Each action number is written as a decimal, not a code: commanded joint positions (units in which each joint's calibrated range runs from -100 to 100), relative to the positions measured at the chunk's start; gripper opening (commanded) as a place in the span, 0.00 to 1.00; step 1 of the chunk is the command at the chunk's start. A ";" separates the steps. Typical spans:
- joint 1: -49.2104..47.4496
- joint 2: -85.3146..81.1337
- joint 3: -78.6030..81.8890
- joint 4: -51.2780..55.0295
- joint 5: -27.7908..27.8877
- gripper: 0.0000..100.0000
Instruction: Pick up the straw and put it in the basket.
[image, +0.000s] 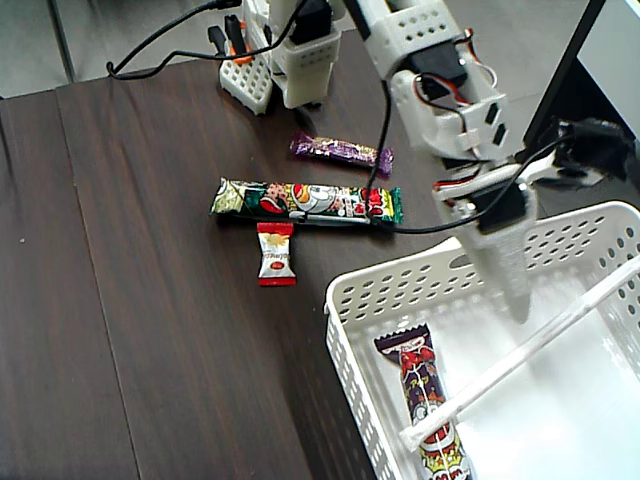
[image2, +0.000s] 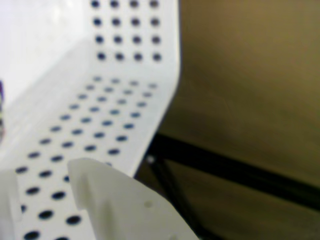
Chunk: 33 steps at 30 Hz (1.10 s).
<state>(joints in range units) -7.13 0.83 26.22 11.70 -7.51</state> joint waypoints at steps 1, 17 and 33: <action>0.07 -1.33 -5.09 -1.92 -0.31 0.07; 0.88 -5.83 -5.09 7.22 -0.15 0.05; 6.91 -41.74 11.31 40.46 9.38 0.01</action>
<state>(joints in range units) -0.71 -25.91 28.74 51.01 -1.74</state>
